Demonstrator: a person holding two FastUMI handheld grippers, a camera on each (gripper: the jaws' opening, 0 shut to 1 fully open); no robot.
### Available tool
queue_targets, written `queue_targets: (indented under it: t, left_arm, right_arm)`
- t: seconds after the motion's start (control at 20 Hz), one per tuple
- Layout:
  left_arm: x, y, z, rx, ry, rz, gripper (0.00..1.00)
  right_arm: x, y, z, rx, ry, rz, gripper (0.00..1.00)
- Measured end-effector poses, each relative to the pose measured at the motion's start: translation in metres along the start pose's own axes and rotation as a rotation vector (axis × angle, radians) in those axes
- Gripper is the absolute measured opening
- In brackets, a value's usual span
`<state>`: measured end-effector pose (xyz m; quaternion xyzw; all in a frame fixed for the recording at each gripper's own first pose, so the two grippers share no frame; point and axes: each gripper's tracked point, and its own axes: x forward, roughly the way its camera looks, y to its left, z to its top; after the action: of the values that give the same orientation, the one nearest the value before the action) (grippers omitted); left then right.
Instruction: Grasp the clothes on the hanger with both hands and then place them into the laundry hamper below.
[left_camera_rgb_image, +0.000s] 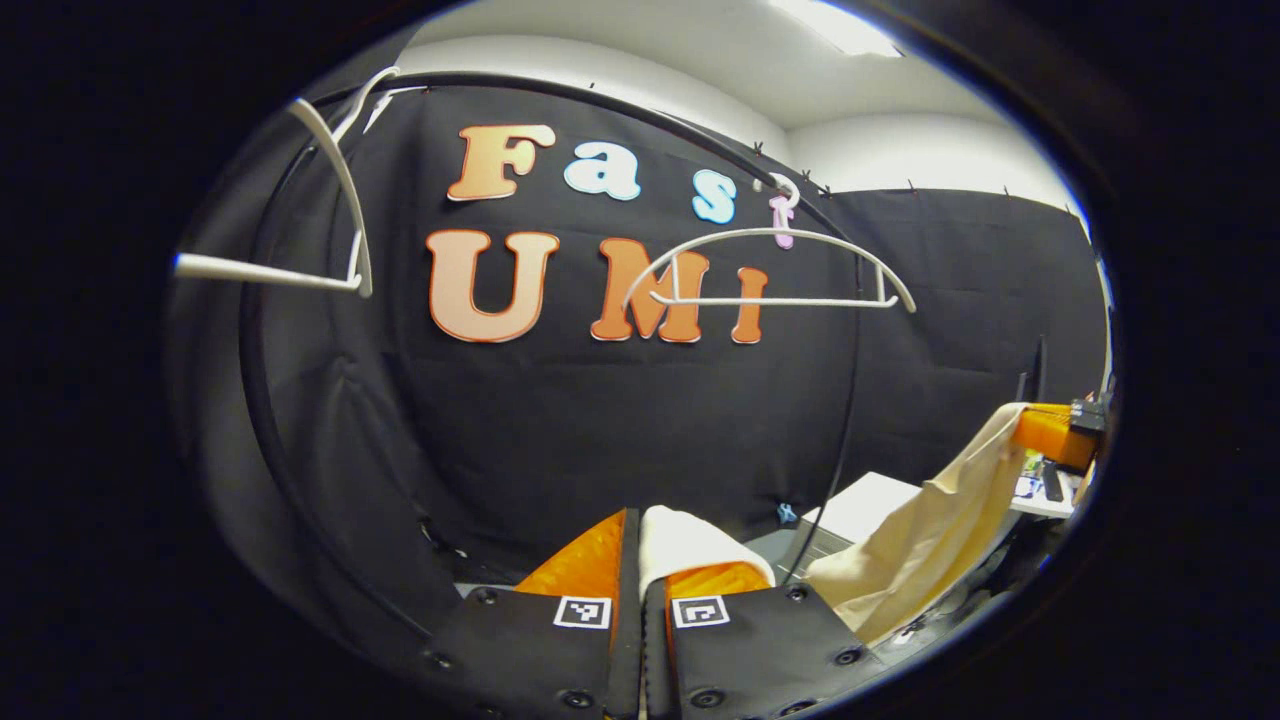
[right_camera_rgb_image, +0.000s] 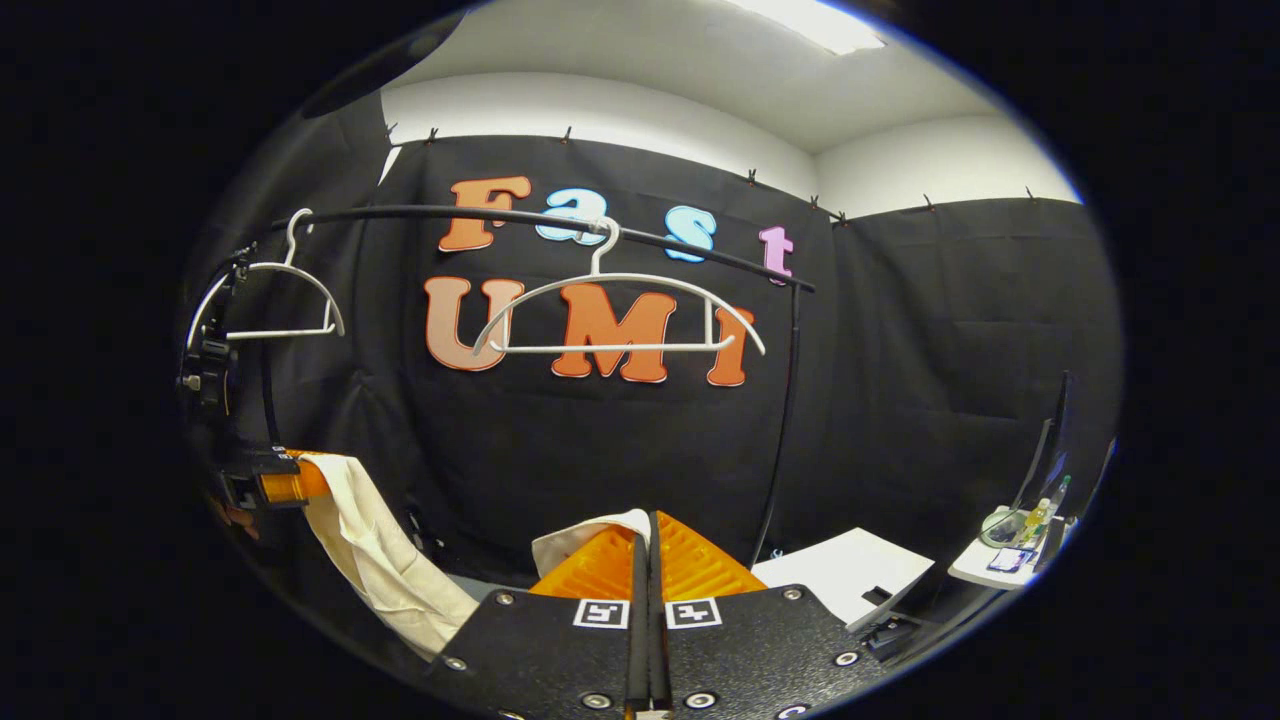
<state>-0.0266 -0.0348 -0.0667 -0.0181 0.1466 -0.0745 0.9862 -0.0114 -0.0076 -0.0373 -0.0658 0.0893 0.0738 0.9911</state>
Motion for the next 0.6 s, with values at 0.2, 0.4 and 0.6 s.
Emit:
queue_targets:
  t: [0.2,0.4,0.6]
  left_arm:
    - [0.004,-0.010,-0.033,0.021,0.008,-0.003,0.08]
    - [0.027,-0.026,-0.049,0.021,-0.014,-0.007,0.08]
    - [0.053,-0.021,-0.053,-0.027,-0.036,0.040,0.09]
  right_arm:
    - [0.016,0.026,-0.048,0.056,0.059,0.070,0.00]
    - [0.041,0.039,-0.090,0.114,0.113,0.094,0.00]
    - [0.072,0.047,-0.105,0.146,0.126,0.101,0.00]
